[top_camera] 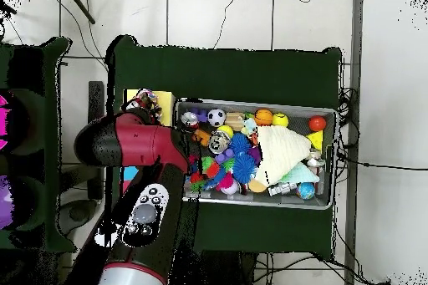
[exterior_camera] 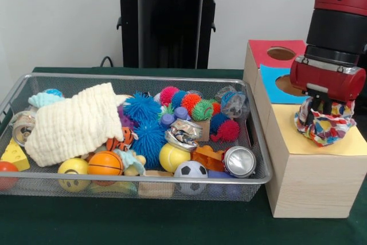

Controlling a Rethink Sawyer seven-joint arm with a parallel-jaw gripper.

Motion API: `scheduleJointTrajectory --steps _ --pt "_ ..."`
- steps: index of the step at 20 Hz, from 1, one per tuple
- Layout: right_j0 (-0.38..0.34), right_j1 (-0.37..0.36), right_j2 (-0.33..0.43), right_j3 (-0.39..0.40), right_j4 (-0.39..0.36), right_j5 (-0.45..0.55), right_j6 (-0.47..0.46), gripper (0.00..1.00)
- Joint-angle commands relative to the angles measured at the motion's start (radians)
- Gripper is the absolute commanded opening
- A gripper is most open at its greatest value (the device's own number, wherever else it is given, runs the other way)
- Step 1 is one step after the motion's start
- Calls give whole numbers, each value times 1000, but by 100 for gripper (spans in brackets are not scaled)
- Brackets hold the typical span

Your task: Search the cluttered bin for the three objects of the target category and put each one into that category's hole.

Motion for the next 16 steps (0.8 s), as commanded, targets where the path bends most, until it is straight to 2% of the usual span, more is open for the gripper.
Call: scheduleJointTrajectory --steps 1,9,16 --pt "-76 19 52 128 -21 -33 91 0" --pt "-76 28 56 124 -19 -40 97 0" --pt "-63 110 51 59 5 -86 130 0"
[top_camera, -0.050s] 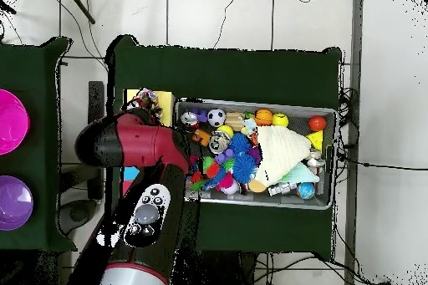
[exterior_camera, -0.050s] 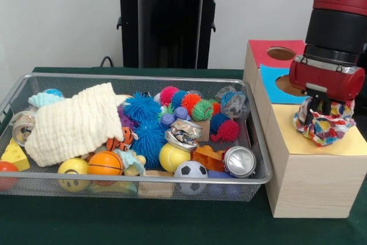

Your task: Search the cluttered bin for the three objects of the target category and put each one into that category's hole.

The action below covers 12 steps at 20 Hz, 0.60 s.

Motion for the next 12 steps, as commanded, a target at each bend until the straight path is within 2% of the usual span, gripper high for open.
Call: scheduleJointTrajectory --steps 1,5,11,12 --pt "-57 127 44 40 7 -85 133 0" --pt "-51 162 37 9 19 -99 143 0" --pt "-94 127 96 39 0 -92 98 0" --pt "-89 129 87 41 6 -105 115 100"
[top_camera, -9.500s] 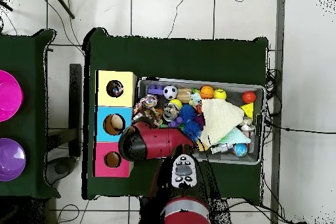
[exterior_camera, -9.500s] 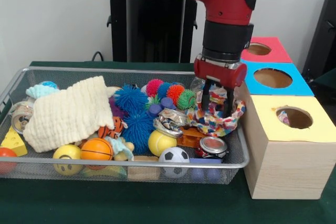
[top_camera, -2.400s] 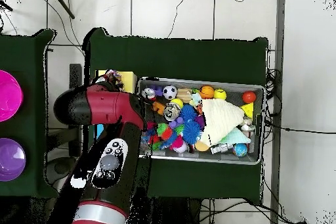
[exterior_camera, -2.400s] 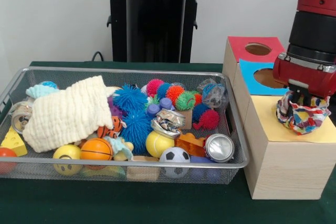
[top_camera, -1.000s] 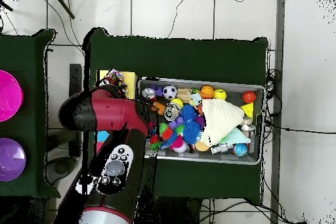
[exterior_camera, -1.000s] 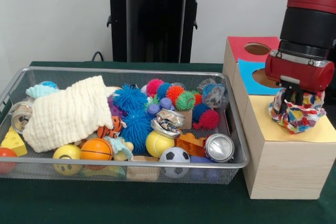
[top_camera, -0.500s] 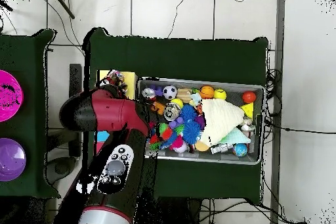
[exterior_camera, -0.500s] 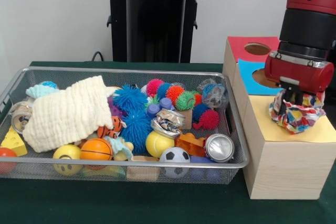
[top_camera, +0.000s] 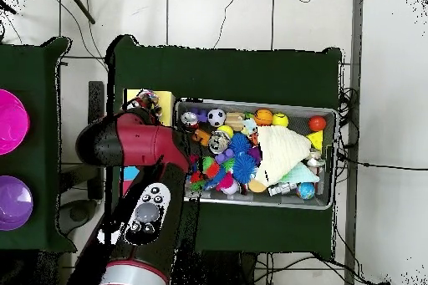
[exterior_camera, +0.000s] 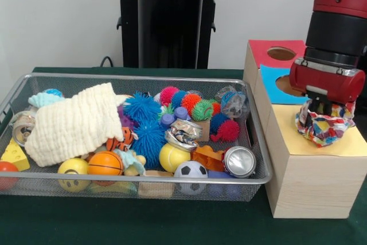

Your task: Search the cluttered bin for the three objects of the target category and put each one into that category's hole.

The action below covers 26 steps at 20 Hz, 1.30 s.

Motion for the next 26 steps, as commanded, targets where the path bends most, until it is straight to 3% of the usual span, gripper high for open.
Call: scheduleJointTrajectory --steps 1,3,5,26 --pt "-76 129 67 38 4 -102 121 100" --pt "-65 136 46 26 2 -92 123 100" --pt "-94 118 87 38 -6 -68 87 100" --pt "-71 105 58 45 1 -44 109 100"
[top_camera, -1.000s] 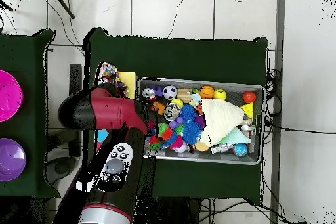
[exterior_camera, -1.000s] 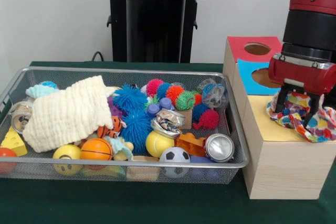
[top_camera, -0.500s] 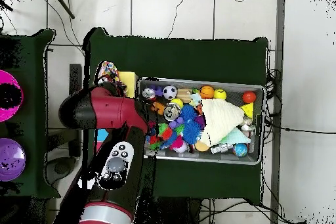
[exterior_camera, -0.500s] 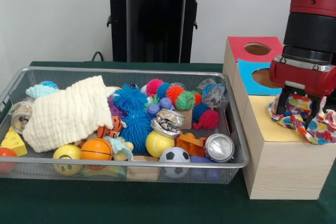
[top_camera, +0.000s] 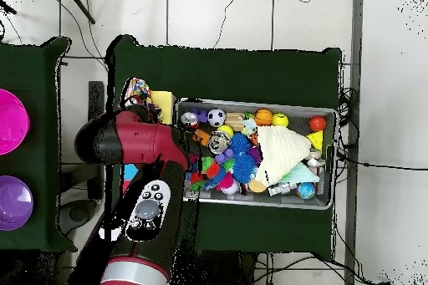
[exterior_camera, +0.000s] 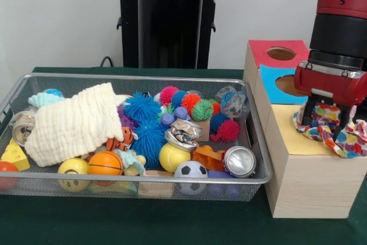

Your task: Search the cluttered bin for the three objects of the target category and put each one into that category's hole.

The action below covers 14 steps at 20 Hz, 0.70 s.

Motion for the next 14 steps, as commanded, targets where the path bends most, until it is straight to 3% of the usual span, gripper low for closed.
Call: scheduleJointTrajectory --steps 1,8,9,11,14 --pt "-66 101 44 57 -2 -27 109 100" --pt "-59 110 33 47 -5 -29 109 100" --pt "-35 125 -2 38 11 -37 144 0" --pt "-19 137 -27 27 18 -31 160 0" --pt "-49 117 19 45 1 -29 119 0"
